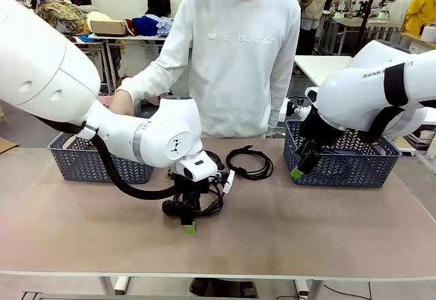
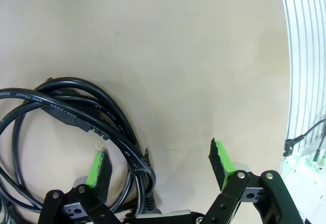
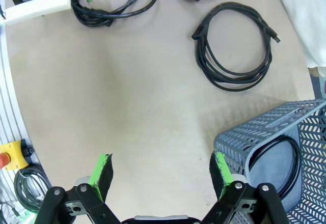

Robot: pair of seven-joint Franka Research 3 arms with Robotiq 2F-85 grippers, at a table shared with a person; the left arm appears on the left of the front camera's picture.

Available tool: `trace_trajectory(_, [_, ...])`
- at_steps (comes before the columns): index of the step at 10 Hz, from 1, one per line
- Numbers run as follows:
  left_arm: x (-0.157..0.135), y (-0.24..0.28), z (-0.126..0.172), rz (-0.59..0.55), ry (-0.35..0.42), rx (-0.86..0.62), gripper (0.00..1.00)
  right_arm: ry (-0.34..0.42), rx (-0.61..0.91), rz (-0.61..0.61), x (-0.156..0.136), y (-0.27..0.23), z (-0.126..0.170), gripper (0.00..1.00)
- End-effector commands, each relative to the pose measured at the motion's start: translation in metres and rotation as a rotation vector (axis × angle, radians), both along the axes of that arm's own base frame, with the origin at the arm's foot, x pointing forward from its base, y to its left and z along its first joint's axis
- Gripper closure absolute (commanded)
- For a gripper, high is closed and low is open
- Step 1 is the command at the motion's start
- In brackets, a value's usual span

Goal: Organize the cables according to human instructions.
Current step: Pick up a bundle of cables and place it in the basket indicated by the human.

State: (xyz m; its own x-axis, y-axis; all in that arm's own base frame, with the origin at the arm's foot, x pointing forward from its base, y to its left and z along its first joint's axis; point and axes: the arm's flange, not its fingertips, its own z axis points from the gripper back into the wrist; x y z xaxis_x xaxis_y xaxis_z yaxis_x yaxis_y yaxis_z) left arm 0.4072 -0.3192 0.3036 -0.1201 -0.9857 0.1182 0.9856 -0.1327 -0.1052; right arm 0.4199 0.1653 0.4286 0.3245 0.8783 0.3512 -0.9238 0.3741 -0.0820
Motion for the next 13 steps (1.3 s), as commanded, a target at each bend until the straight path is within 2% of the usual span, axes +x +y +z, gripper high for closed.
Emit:
trace_trajectory(1, [0.001, -0.002, 0.003, 0.005, 0.003, 0.020, 0.12, -0.003, 0.000, -0.003, 0.000, 0.001, 0.001, 0.00])
trace_trajectory(2, [0.002, -0.002, 0.002, 0.006, -0.003, 0.022, 0.17, -0.003, 0.000, -0.003, 0.000, 0.001, 0.001, 0.00])
trace_trajectory(3, [0.002, -0.001, 0.002, 0.004, -0.010, 0.025, 0.30, -0.003, 0.000, -0.003, 0.000, 0.001, 0.001, 0.00])
trace_trajectory(4, [0.002, -0.001, 0.002, 0.004, -0.012, 0.025, 0.36, -0.003, 0.000, -0.003, 0.000, 0.001, 0.001, 0.00])
trace_trajectory(5, [0.002, -0.001, 0.002, 0.006, -0.012, 0.020, 0.49, -0.003, 0.000, -0.003, 0.000, 0.001, 0.001, 0.00])
trace_trajectory(6, [0.001, -0.001, 0.002, 0.004, -0.015, 0.020, 0.54, -0.003, 0.000, -0.003, 0.000, 0.001, 0.001, 0.00])
trace_trajectory(7, [0.001, -0.001, 0.002, 0.002, -0.017, 0.026, 0.67, -0.003, 0.000, -0.003, 0.000, 0.001, 0.001, 0.00])
trace_trajectory(8, [0.000, 0.000, 0.002, 0.000, -0.017, 0.028, 0.73, -0.003, 0.000, -0.003, 0.000, 0.001, 0.001, 0.00])
trace_trajectory(9, [0.000, 0.000, 0.002, -0.002, -0.016, 0.032, 0.86, -0.003, 0.000, -0.003, 0.000, 0.001, 0.001, 0.00])
trace_trajectory(11, [-0.002, 0.000, 0.005, -0.009, -0.012, 0.042, 1.00, -0.003, 0.000, -0.003, 0.000, 0.001, 0.001, 0.00])
trace_trajectory(13, [-0.007, -0.001, 0.014, -0.002, -0.022, 0.059, 1.00, -0.003, 0.000, -0.003, 0.000, 0.001, 0.001, 0.00])
